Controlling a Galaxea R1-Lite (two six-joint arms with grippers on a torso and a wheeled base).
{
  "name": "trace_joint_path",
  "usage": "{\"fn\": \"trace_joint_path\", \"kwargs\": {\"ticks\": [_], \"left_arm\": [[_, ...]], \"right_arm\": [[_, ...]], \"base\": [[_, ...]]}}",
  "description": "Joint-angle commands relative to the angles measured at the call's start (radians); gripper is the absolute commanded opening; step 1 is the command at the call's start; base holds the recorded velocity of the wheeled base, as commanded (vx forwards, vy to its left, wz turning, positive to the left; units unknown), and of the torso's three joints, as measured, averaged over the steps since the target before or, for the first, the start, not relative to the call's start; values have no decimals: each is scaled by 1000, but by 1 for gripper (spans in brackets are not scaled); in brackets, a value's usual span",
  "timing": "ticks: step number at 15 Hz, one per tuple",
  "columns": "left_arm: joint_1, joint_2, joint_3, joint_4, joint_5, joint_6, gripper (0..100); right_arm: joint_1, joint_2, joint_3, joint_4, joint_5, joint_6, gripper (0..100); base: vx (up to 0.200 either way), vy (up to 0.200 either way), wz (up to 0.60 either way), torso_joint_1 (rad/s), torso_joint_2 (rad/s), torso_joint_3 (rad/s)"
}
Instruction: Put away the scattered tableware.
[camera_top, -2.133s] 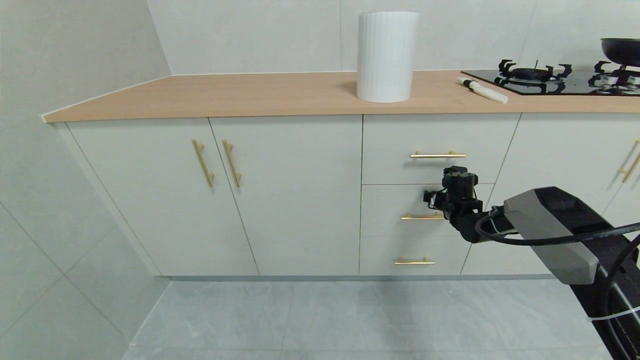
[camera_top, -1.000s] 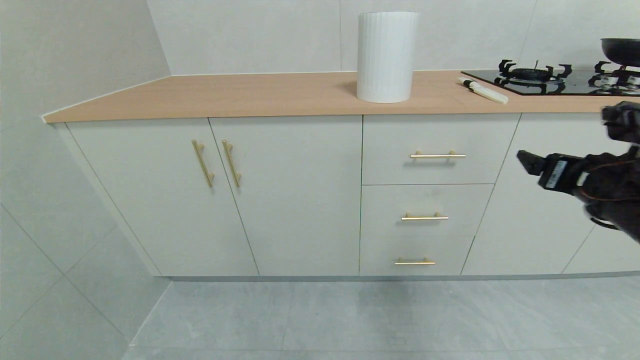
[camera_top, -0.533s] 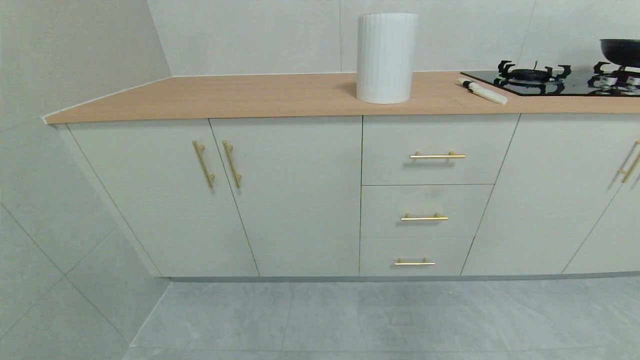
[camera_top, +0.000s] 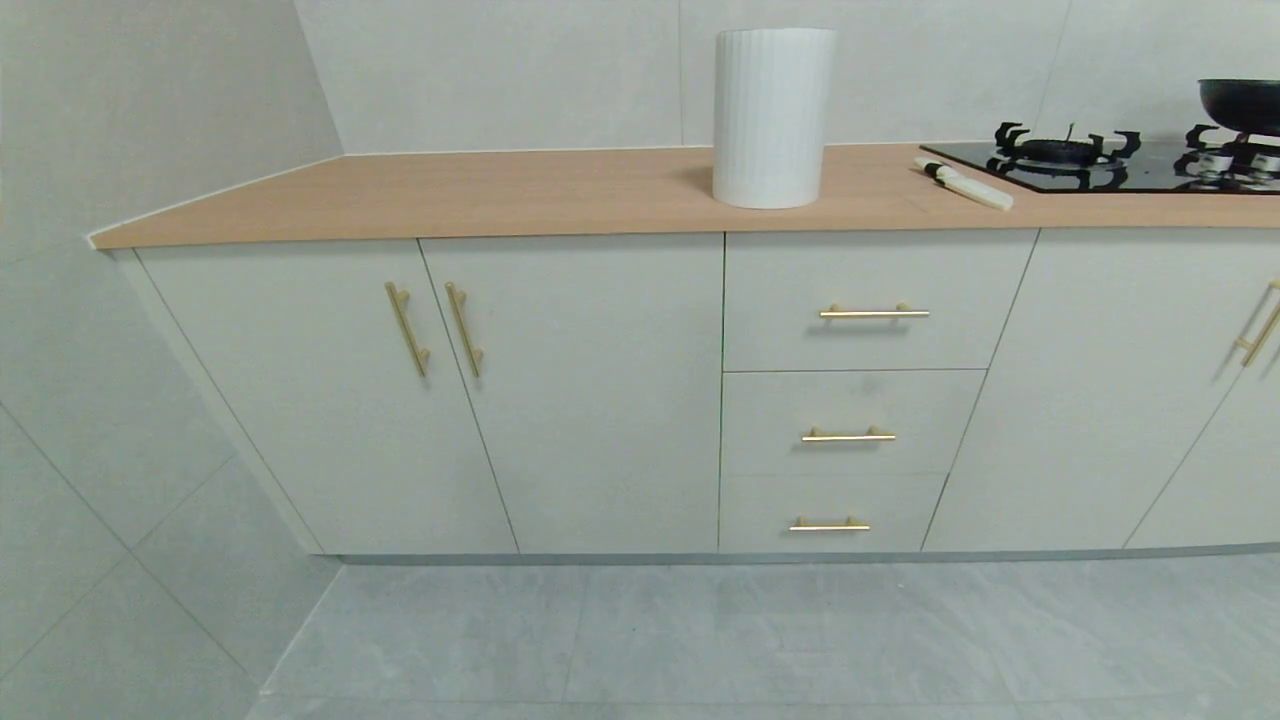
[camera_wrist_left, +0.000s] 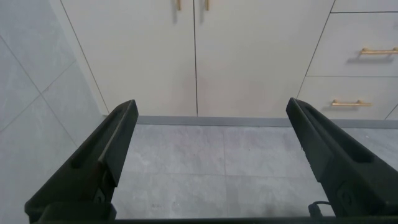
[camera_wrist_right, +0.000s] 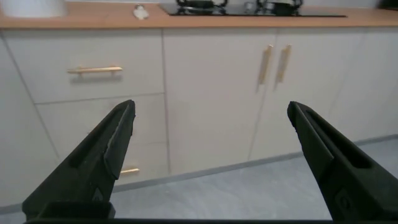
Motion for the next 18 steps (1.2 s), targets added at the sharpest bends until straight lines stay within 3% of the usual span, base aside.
{"fn": "trace_joint_path", "kwargs": {"ticks": [1,5,10,13,18], "left_arm": [[0,0,0,0,1,0,100],[0,0,0,0,1,0,100],[0,0,0,1,1,0,100],[0,0,0,0,1,0,100],[0,0,0,0,1,0,100]], "right_arm": [[-38,-151,43,35,-3,-18,100],[-54,-165,151,21,5,15,100],[-72,-202,404,-184,120,24,100],[-83,-228,450,-189,143,30,100],[-83,-228,460,-71,327,116,100]], "base": [[0,0,0,0,0,0],[0,0,0,0,0,0],[0,0,0,0,0,0],[0,0,0,0,0,0],[0,0,0,0,0,0]]}}
